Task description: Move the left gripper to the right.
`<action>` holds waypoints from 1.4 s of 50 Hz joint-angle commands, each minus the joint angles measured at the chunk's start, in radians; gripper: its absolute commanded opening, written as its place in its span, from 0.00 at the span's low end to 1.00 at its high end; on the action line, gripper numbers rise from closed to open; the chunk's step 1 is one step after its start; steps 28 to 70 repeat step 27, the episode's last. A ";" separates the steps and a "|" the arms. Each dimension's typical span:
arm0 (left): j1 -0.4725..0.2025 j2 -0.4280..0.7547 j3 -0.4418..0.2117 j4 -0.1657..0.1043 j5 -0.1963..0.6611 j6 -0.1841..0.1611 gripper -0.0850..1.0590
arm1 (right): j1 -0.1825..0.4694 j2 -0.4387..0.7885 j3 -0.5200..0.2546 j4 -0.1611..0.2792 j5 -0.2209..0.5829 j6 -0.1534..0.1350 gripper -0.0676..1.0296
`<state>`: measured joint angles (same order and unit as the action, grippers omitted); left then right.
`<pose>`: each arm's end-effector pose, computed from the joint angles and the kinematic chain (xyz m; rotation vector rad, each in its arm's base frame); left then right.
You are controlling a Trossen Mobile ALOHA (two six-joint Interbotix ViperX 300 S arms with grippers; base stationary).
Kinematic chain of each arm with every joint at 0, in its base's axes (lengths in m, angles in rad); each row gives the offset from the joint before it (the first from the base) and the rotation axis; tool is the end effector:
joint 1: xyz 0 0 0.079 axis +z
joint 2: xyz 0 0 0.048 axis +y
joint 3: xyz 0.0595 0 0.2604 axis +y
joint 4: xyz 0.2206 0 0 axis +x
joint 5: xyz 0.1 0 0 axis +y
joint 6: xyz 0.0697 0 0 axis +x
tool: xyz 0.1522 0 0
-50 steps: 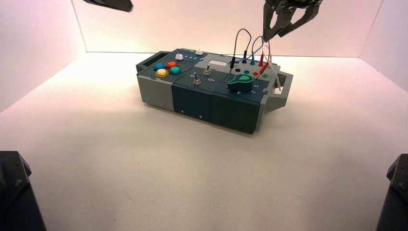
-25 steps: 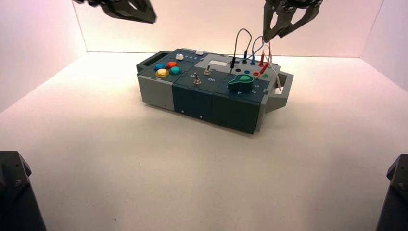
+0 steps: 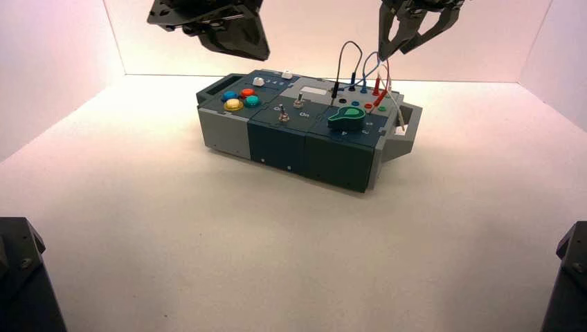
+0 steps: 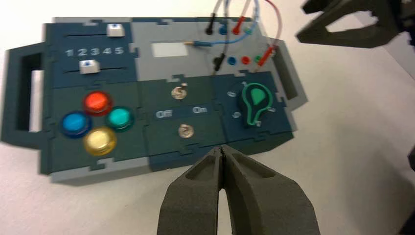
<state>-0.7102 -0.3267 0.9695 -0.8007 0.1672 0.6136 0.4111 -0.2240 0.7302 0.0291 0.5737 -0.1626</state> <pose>0.2778 -0.2738 0.0488 0.0652 0.8134 -0.7167 0.3517 0.1571 0.0430 -0.3365 1.0404 0.4585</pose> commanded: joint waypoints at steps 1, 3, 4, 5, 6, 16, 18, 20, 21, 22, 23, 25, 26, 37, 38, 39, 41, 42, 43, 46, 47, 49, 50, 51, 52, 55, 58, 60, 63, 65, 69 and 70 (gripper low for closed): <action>-0.005 -0.020 -0.025 -0.002 -0.006 -0.012 0.05 | 0.000 -0.017 -0.020 0.002 -0.003 0.003 0.63; -0.006 -0.028 -0.023 -0.002 -0.005 -0.017 0.05 | 0.000 -0.017 -0.021 0.002 -0.003 0.003 0.63; -0.006 -0.032 -0.023 -0.002 -0.005 -0.018 0.05 | 0.000 -0.017 -0.021 0.002 -0.003 0.002 0.63; -0.006 -0.040 -0.021 -0.002 -0.003 -0.021 0.05 | 0.000 -0.017 -0.020 0.002 -0.003 0.003 0.63; -0.008 -0.052 -0.020 -0.002 0.002 -0.023 0.05 | 0.000 -0.015 -0.021 0.002 -0.003 0.003 0.63; -0.008 -0.103 0.005 -0.002 0.009 -0.023 0.05 | 0.000 -0.014 -0.023 0.002 -0.003 0.002 0.63; -0.008 -0.107 0.009 -0.002 0.009 -0.023 0.05 | 0.000 -0.014 -0.023 0.002 -0.003 0.002 0.63; -0.008 -0.110 0.012 -0.002 0.009 -0.025 0.05 | 0.000 -0.014 -0.023 0.002 -0.003 0.002 0.63; -0.008 -0.114 0.014 -0.002 0.009 -0.023 0.05 | 0.000 -0.015 -0.023 0.003 -0.002 0.002 0.63; -0.008 -0.114 0.017 -0.002 0.009 -0.023 0.05 | 0.000 -0.015 -0.023 0.002 -0.003 0.002 0.63; -0.008 -0.117 0.018 -0.002 0.009 -0.025 0.05 | 0.000 -0.014 -0.023 0.002 -0.003 0.002 0.63; -0.008 -0.118 0.020 -0.002 0.009 -0.023 0.05 | 0.000 -0.014 -0.023 0.002 -0.003 0.003 0.63; -0.008 -0.120 0.021 -0.002 0.009 -0.023 0.05 | 0.000 -0.014 -0.023 0.002 -0.003 0.003 0.63; -0.008 -0.120 0.021 -0.002 0.009 -0.023 0.05 | 0.000 -0.014 -0.023 0.002 -0.003 0.002 0.63; -0.008 -0.120 0.021 -0.002 0.009 -0.023 0.05 | 0.000 -0.014 -0.023 0.002 -0.003 0.002 0.63; -0.008 -0.120 0.021 -0.002 0.009 -0.023 0.05 | 0.000 -0.014 -0.023 0.002 -0.003 0.002 0.63; -0.008 -0.120 0.021 -0.002 0.009 -0.023 0.05 | 0.000 -0.014 -0.023 0.002 -0.003 0.002 0.63; -0.008 -0.120 0.021 -0.002 0.009 -0.023 0.05 | 0.000 -0.014 -0.023 0.002 -0.003 0.002 0.63; -0.008 -0.120 0.021 -0.002 0.009 -0.023 0.05 | 0.000 -0.014 -0.023 0.002 -0.003 0.002 0.63; -0.008 -0.120 0.021 -0.002 0.009 -0.023 0.05 | 0.000 -0.014 -0.023 0.002 -0.003 0.002 0.63; -0.008 -0.120 0.021 -0.002 0.009 -0.023 0.05 | 0.000 -0.014 -0.023 0.002 -0.003 0.002 0.63; -0.008 -0.120 0.021 -0.002 0.009 -0.023 0.05 | 0.000 -0.014 -0.023 0.002 -0.003 0.002 0.63; -0.008 -0.120 0.021 -0.002 0.009 -0.023 0.05 | 0.000 -0.014 -0.023 0.002 -0.003 0.002 0.63; -0.008 -0.120 0.021 -0.002 0.009 -0.023 0.05 | 0.000 -0.014 -0.023 0.002 -0.003 0.002 0.63; -0.008 -0.120 0.021 -0.002 0.009 -0.023 0.05 | 0.000 -0.014 -0.023 0.002 -0.003 0.002 0.63; -0.008 -0.120 0.021 -0.002 0.009 -0.023 0.05 | 0.000 -0.014 -0.023 0.002 -0.003 0.002 0.63; -0.008 -0.120 0.021 -0.002 0.009 -0.023 0.05 | 0.000 -0.014 -0.023 0.002 -0.003 0.002 0.63; -0.008 -0.120 0.021 -0.002 0.009 -0.023 0.05 | 0.000 -0.014 -0.023 0.002 -0.003 0.002 0.63; -0.008 -0.120 0.021 -0.002 0.009 -0.023 0.05 | 0.000 -0.014 -0.023 0.002 -0.003 0.002 0.63; -0.008 -0.120 0.021 -0.002 0.009 -0.023 0.05 | 0.000 -0.014 -0.023 0.002 -0.003 0.002 0.63; -0.008 -0.120 0.021 -0.002 0.009 -0.023 0.05 | 0.000 -0.014 -0.023 0.002 -0.003 0.002 0.63; -0.008 -0.120 0.021 -0.002 0.009 -0.023 0.05 | 0.000 -0.014 -0.023 0.002 -0.003 0.002 0.63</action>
